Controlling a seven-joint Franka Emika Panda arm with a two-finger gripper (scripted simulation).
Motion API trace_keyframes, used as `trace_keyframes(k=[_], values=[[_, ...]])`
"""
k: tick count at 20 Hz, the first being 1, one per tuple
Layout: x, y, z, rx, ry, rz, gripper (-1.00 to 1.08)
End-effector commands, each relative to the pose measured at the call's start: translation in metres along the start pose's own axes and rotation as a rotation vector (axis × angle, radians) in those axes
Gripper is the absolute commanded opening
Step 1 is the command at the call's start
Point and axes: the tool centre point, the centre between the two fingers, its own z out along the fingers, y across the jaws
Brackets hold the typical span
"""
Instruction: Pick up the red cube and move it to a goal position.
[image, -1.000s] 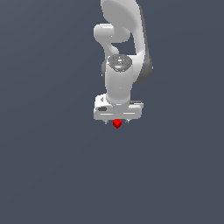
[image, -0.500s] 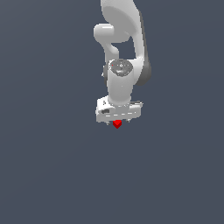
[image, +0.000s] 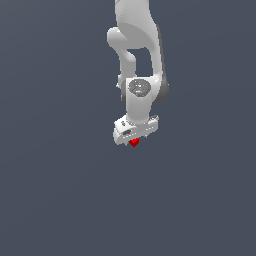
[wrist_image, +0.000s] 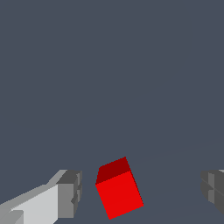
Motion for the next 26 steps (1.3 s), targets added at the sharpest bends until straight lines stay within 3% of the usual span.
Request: trace_keyframes(k=[1,11,20,21,26], values=[[-0.008,-0.005,0.015,0.001,-0.003,-0.08,1.0],[-0.035,-0.013,0.059,0.003,-0.011,-0.313,1.0],[-0.043,-0.012,0.073,0.002,-0.015,-0.383,1.0],[-0.043,-0.012,0.073,0.002,-0.015,-0.383,-1.0],[-0.043,-0.012,0.073,0.002,-0.015,-0.383,-1.0]])
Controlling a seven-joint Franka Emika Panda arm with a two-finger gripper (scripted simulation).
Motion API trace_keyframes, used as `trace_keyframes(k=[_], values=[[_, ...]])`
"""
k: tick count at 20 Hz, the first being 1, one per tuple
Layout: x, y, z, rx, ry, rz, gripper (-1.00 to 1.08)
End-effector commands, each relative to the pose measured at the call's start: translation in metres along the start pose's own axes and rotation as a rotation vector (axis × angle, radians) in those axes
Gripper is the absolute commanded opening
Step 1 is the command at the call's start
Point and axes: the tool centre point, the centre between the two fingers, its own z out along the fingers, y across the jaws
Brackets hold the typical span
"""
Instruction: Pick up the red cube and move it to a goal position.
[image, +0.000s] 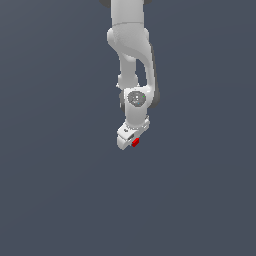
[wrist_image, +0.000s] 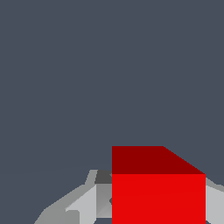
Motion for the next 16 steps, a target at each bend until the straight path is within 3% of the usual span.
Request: trace_keyframes(k=[1,9,16], values=[[0.0,0.0,0.0,0.0,0.0,-0.001,-1.0],[-0.003,0.005,0.0,0.0,0.0,0.0,-1.0],[-0.021,0.038,-0.002,0.0,0.0,0.0,-1.0]])
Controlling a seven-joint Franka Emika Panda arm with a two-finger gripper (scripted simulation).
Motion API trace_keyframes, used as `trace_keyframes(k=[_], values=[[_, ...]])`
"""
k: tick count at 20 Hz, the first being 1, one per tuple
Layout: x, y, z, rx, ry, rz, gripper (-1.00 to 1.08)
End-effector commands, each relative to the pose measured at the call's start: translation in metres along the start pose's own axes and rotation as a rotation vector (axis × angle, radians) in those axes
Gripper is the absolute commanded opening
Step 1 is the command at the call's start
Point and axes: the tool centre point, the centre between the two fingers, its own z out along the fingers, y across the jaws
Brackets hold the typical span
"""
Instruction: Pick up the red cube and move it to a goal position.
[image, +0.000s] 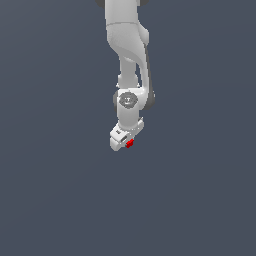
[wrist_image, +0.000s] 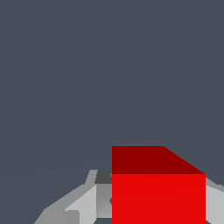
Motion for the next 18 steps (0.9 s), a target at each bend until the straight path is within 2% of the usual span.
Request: trace_keyframes(k=[1,9,13,18], values=[[-0.009,0.017,-0.001,-0.001,0.0,0.001,-1.0],[-0.033,0.064,-0.003,-0.001,0.0,0.001,-1.0],[-0.037,0.073,-0.004,-0.001,0.0,0.001,-1.0],[-0.034,0.07,-0.004,-0.001,-0.001,0.001,-1.0]])
